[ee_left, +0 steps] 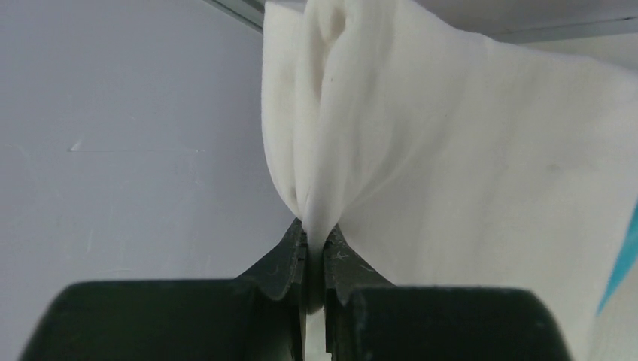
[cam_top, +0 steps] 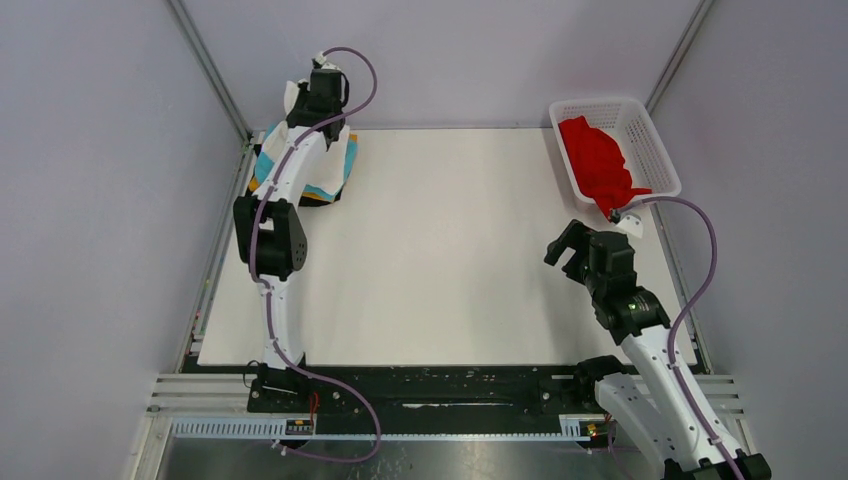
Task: Fold and stack the t-shirts
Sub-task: Put the neatly folded tshirt into the corner of the board with the left arm, then smooth out wrinkles on the folded tshirt
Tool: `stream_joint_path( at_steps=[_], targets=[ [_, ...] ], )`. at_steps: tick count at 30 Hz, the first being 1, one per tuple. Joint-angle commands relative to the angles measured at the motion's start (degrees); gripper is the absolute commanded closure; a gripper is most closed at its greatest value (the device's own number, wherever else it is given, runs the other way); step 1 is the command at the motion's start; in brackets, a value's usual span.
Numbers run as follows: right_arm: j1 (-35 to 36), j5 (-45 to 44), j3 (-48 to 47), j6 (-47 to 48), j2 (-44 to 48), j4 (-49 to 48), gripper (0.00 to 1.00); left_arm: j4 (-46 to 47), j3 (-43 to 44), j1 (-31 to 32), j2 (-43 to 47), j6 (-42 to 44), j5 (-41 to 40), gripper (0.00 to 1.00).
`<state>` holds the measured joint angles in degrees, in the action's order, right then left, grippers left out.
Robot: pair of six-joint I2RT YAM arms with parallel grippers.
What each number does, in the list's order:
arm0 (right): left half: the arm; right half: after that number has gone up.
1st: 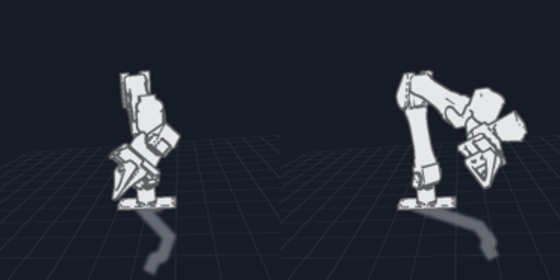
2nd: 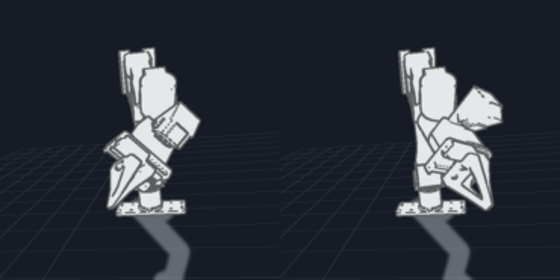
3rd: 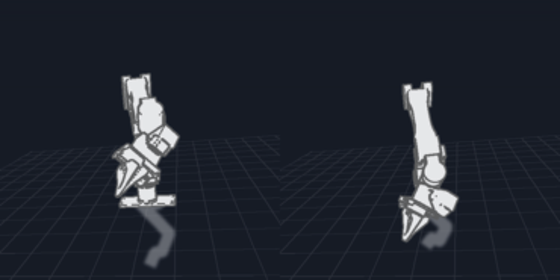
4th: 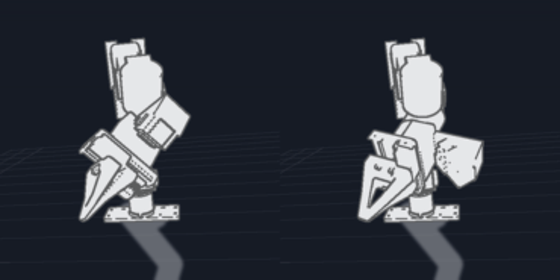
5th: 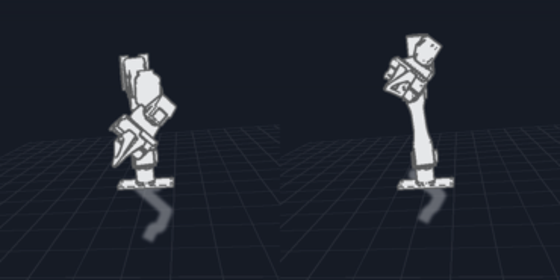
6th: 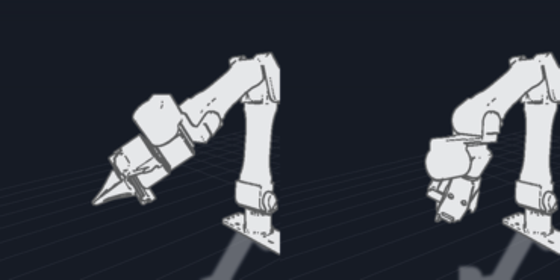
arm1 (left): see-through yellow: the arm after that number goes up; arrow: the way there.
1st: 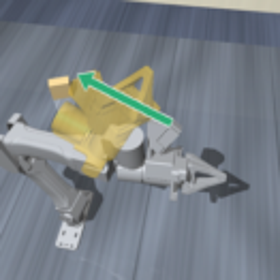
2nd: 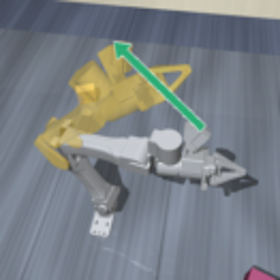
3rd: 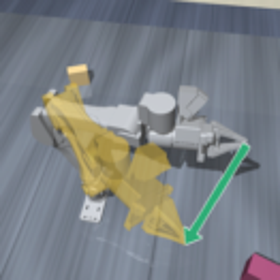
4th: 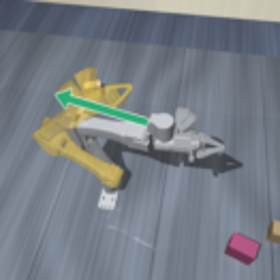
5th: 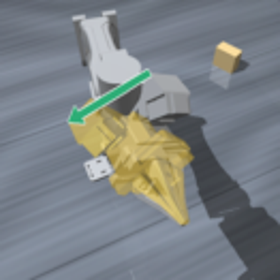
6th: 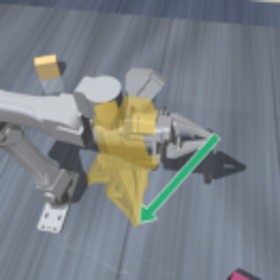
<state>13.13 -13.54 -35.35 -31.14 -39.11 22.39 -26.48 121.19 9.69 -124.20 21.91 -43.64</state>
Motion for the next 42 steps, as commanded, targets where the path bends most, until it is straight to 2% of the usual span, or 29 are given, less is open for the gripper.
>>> stream_joint_path(
  at_steps=[1,9,11,12,15,16,18,19,28,32,42],
  targets=[
    [-0.09,-4.14,-1.11,1.17,-1.19,-0.52,0.01,2.68,3.71,-2.57,-2.56,-1.63,0.22,1.0],
    [-0.12,-7.11,-2.88,2.42,-2.55,1.43,0.01,7.46,1.25,-6.51,-5.11,-1.54,0.59,1.0],
    [-0.1,-8.04,-3.4,2.67,-2.94,2.02,0.01,7.95,0.55,-7.65,-5.54,-2.28,1.37,0.93],
    [-0.12,-8.45,-3.63,2.78,-3.17,2.3,0.01,7.8,0.41,-8.12,-5.82,-2.84,2.2,0.87],
    [-0.1,-9.74,-4.25,2.97,-3.96,2.93,0.01,7.88,-0.27,-9.2,-6.06,-4.59,3.89,0.45],
    [-0.14,-10.16,-4.51,3.0,-4.21,3.18,0.0,7.88,-0.41,-9.51,-6.2,-5.47,3.95,0.27],
    [-0.11,-11.1,-5.14,3.02,-4.74,4.23,0.0,6.71,-0.33,-9.61,-5.95,-7.91,6.12,0.06],
    [-0.12,-11.41,-5.37,3.02,-4.88,4.57,0.01,6.05,-0.38,-9.65,-5.74,-9.08,7.18,0.02],
    [-0.12,-10.86,-4.95,2.95,-5.02,4.2,0.01,3.96,-3.63,-13.16,-4.75,-24.94,20.49,0.01],
    [-0.11,-10.54,-4.44,3.03,-5.01,3.82,0.0,3.47,-2.29,-14.94,-7.02,-29.71,23.12,0.01],
    [-0.1,-13.37,-4.15,3.24,-6.46,2.14,0.0,20.63,-4.97,-15.17,-9.01,-33.39,27.52,0.01]
  ],
)
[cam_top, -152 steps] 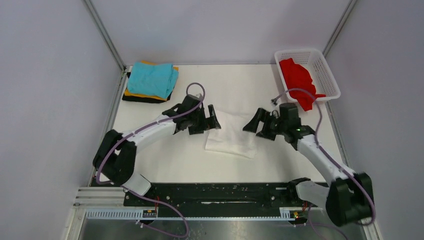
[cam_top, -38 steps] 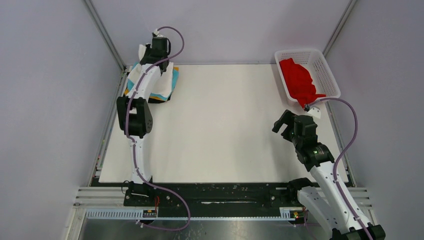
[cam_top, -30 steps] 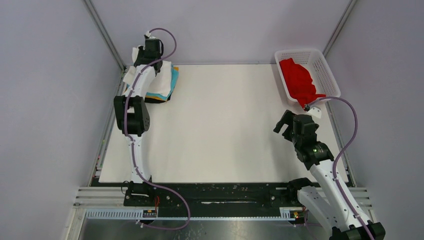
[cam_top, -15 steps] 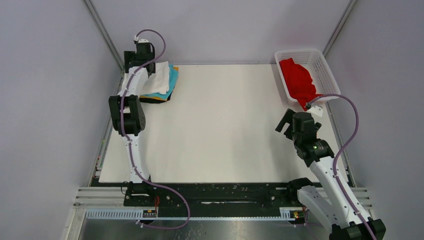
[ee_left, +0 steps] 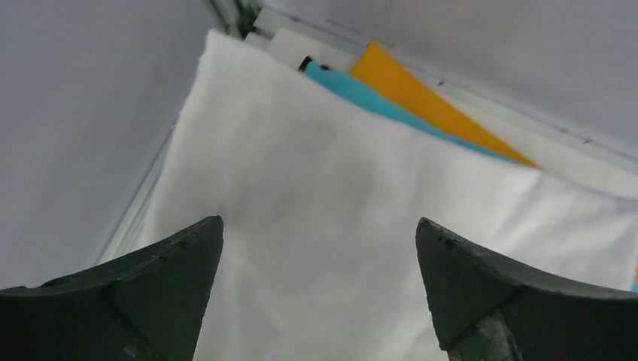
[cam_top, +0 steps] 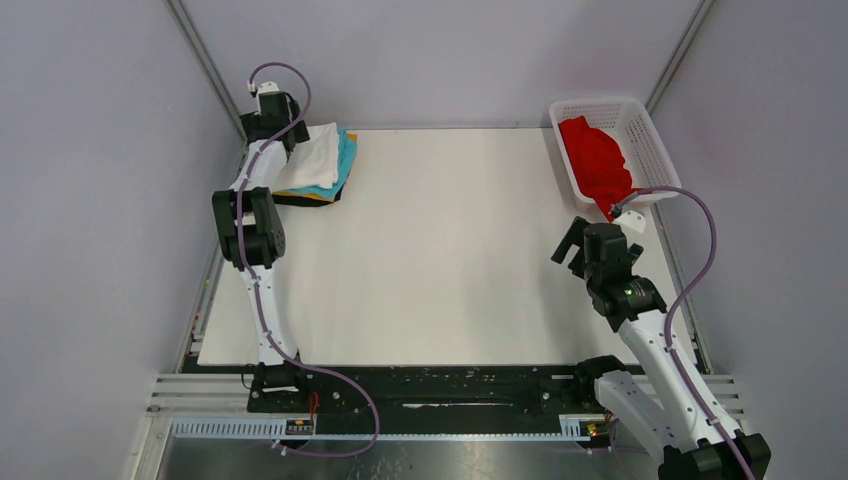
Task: Fold and stack the t-shirts
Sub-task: Smooth out wrinkles on the folded tshirt
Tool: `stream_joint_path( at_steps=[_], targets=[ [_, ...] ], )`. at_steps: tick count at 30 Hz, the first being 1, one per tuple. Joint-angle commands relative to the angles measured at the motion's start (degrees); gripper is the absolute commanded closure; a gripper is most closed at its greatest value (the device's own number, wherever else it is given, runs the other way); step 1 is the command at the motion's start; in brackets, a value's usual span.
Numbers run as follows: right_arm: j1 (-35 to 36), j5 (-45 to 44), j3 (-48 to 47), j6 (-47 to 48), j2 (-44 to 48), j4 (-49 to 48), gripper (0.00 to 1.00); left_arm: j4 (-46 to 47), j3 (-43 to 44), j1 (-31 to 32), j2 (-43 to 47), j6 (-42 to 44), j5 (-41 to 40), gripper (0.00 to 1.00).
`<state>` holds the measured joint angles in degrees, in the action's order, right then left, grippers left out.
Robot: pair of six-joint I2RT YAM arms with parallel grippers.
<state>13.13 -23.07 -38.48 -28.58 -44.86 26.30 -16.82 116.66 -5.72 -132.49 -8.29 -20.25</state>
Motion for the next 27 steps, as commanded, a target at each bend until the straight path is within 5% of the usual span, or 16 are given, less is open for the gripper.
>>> stream_joint_path(
  at_steps=[1,10,18,27],
  targets=[
    [-0.12,-3.98,-1.0,0.77,-0.88,-1.83,0.0,12.39,-0.19,0.19,-1.26,-3.54,4.43,0.01],
    [-0.07,-5.49,-1.71,1.04,-2.82,-2.41,0.01,15.53,11.5,-2.91,-11.1,-13.21,10.16,0.01],
    [-0.09,-4.52,-3.51,1.67,-5.66,-3.32,0.0,24.24,9.34,-8.98,-14.89,-32.5,23.81,0.01],
    [-0.12,-2.58,-3.62,1.68,-5.82,-4.1,0.01,26.16,10.37,-11.14,-15.71,-39.4,30.73,0.01]
  ],
)
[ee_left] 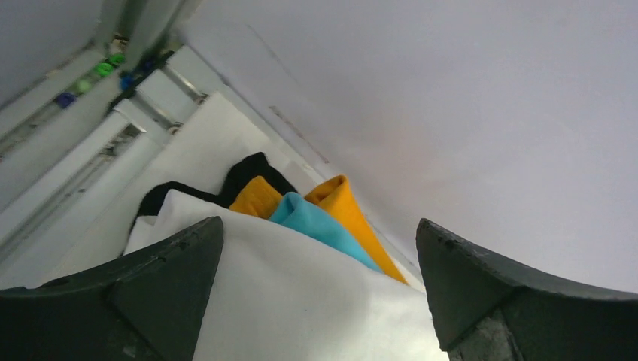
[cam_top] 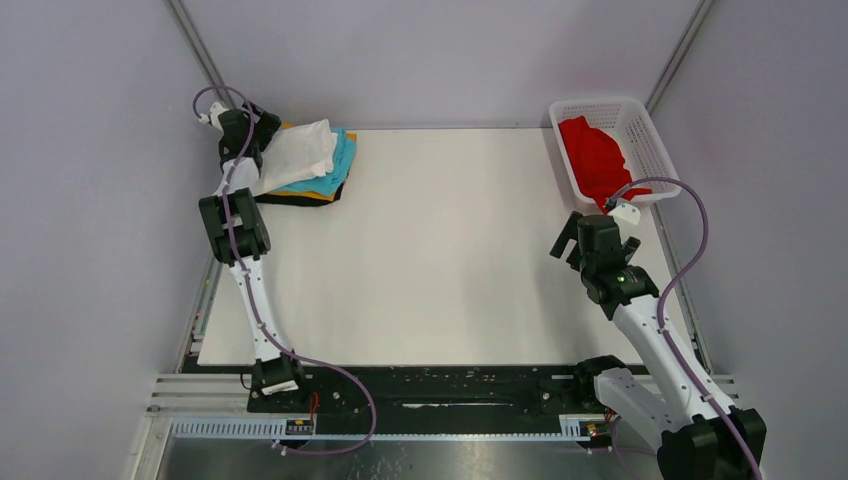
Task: Fold and stack the t-shirts
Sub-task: Smooth out wrinkles on the folded tshirt
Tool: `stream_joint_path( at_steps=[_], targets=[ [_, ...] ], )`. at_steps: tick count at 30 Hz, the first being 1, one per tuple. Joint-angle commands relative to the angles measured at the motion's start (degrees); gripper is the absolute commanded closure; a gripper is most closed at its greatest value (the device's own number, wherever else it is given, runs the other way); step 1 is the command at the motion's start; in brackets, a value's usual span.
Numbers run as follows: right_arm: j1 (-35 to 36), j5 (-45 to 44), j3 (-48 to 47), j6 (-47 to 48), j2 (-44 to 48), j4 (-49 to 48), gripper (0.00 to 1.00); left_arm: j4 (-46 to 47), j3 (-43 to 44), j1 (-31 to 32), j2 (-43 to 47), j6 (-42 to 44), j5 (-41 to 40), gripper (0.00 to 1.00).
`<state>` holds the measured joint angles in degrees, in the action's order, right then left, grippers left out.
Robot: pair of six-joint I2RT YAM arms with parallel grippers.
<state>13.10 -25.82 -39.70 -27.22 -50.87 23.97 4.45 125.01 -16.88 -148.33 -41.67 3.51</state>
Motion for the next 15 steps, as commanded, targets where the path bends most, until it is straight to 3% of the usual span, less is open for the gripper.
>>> stream_joint_path(
  at_steps=[1,5,11,15],
  targets=[
    [-0.05,0.5,-2.44,0.26,0.57,-1.81,0.0,6.35,1.5,0.08,0.52,-6.97,8.95,0.01],
    [-0.04,1.61,-2.3,0.33,2.13,-1.71,0.01,9.55,-0.92,0.82,3.28,-8.24,14.88,0.01],
    [-0.04,1.96,-0.91,1.11,4.47,-2.0,0.01,10.59,-11.09,3.33,14.24,-1.32,13.72,0.01],
    [-0.02,2.88,-0.42,1.26,5.52,-2.28,0.0,11.57,-14.96,3.95,18.18,-1.56,15.31,0.01]
  ],
)
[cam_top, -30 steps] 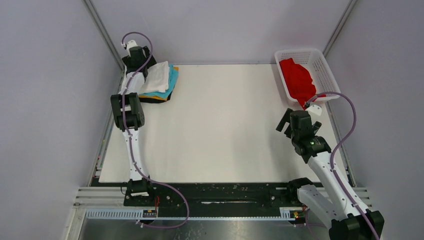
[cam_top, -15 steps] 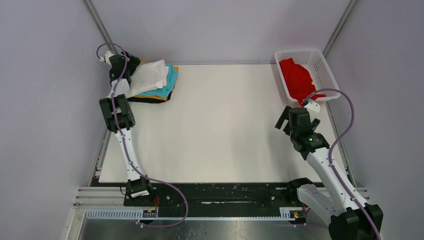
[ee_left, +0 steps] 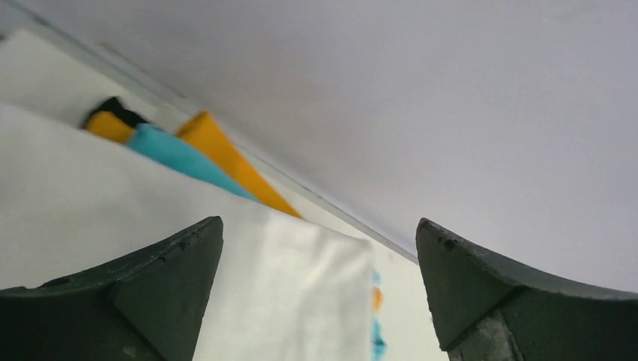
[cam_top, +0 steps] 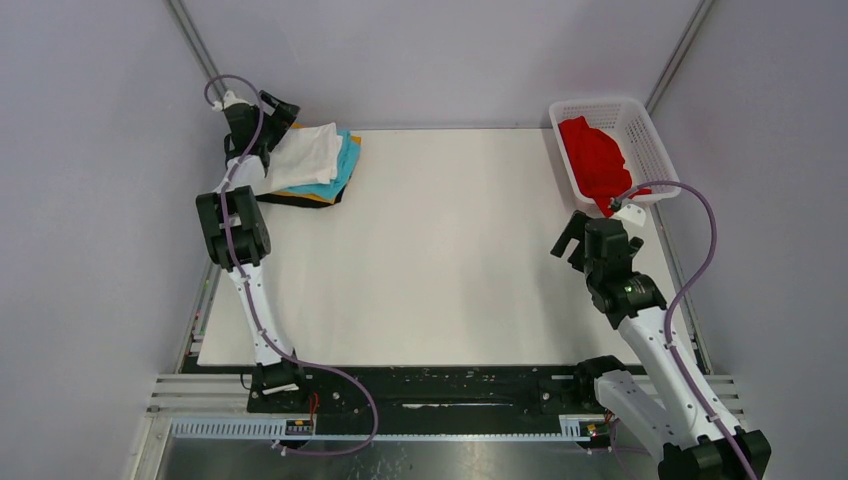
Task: Fold and stack the t-shirts
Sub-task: Smooth out wrinkles on the folded tshirt
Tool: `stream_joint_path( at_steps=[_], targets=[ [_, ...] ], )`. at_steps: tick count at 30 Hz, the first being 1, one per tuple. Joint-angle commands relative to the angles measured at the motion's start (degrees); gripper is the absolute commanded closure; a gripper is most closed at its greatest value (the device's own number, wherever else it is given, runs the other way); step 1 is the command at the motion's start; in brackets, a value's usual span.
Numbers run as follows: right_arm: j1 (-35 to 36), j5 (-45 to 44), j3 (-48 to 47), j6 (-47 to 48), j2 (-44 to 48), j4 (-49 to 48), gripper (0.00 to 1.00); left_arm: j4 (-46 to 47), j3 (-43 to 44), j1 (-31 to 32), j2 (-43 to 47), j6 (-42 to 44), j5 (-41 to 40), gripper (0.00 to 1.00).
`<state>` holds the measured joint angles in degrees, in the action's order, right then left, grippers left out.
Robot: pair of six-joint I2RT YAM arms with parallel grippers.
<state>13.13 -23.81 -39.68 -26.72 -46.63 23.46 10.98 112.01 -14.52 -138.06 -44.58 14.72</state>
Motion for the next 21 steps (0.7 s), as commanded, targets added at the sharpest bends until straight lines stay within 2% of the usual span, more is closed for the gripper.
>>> stream_joint_path(
  at_steps=[1,5,9,15,19,21],
  targets=[
    [-0.03,1.2,-0.29,0.77,1.48,-1.82,0.01,5.18,-2.67,1.72,8.54,1.12,4.84,0.01],
    [-0.03,2.19,0.07,0.62,2.02,-2.0,0.01,5.96,-6.23,1.93,10.48,-0.23,7.27,0.01],
    [-0.08,3.31,0.27,0.57,2.17,-2.51,0.0,6.56,-10.79,2.3,11.9,-1.72,12.95,0.01],
    [-0.05,4.03,0.33,0.47,1.91,-2.39,0.01,11.15,-22.12,3.11,15.27,-8.36,18.12,0.01],
    [-0.07,4.24,1.37,0.1,3.71,-2.68,0.0,0.99,-24.37,4.75,16.95,-2.75,16.93,0.01],
    [-0.07,4.46,1.79,-0.03,4.68,-3.32,0.01,-0.35,-27.06,5.21,17.2,-2.47,17.07,0.01]
  ],
)
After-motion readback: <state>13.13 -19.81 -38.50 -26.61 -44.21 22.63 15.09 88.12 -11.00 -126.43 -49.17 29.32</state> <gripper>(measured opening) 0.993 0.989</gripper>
